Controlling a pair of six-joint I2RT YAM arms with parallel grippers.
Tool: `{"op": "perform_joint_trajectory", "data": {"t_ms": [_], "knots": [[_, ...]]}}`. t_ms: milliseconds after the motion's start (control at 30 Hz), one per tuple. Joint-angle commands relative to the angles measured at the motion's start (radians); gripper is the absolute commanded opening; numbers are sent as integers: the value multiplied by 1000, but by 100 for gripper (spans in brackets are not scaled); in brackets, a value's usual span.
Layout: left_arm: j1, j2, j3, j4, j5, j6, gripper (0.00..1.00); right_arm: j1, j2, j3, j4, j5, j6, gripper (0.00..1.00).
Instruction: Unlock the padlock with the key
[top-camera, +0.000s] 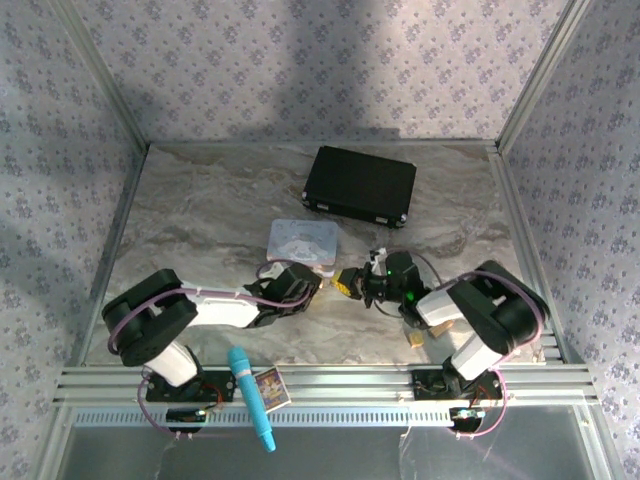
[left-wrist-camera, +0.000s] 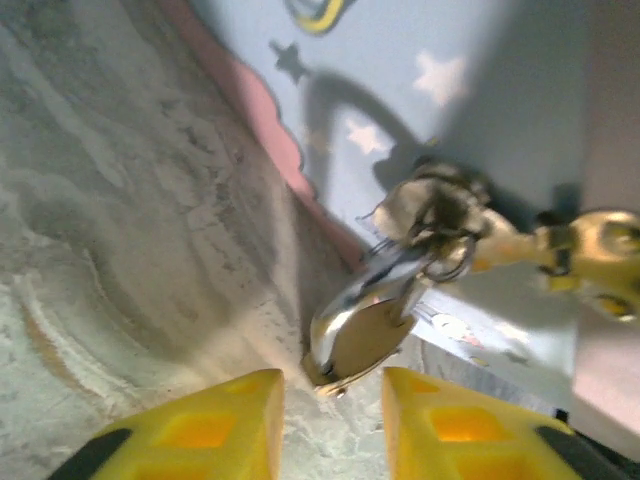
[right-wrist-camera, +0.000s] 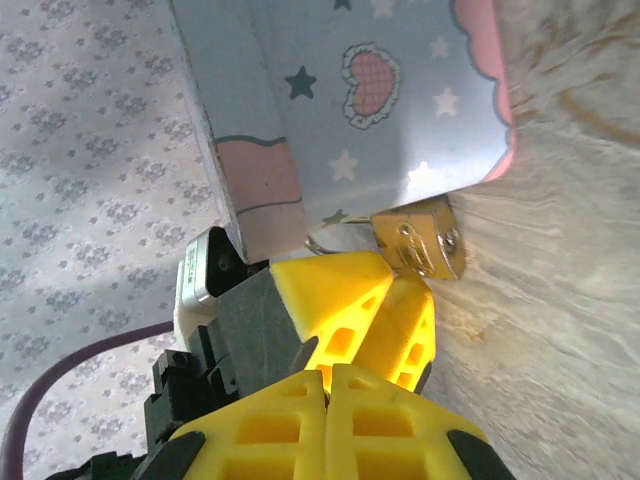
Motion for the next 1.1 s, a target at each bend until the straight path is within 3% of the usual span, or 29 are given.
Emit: {"op": "perform_joint_trajectory", "data": {"t_ms": [0,200,300,433,567,833,1067], "knots": [[-10,3,26,-57,9,0,39,-14,-84,26,-282,25,-137,0],[-46,-134,30,-229,-133,40,42,-16,-213,66,-487,68,-250,0],[-65,-216,-6,-164,-190,82,41,-13,-267,85,-545,93,-266,0],[-100,-276,-17,-24,-234,186,48,8,-308,118,-591,131,-269,0],[-107,-273,-2,36,-196,187,41,23,-313,119,-521,133,-212,0],[-128,-186,-21,201,-122,128,38,32,-344,110,-462,154,-159,0],[-138,-150,-9,219,-108,106,31,34,-361,103,-459,175,-147,0]]}}
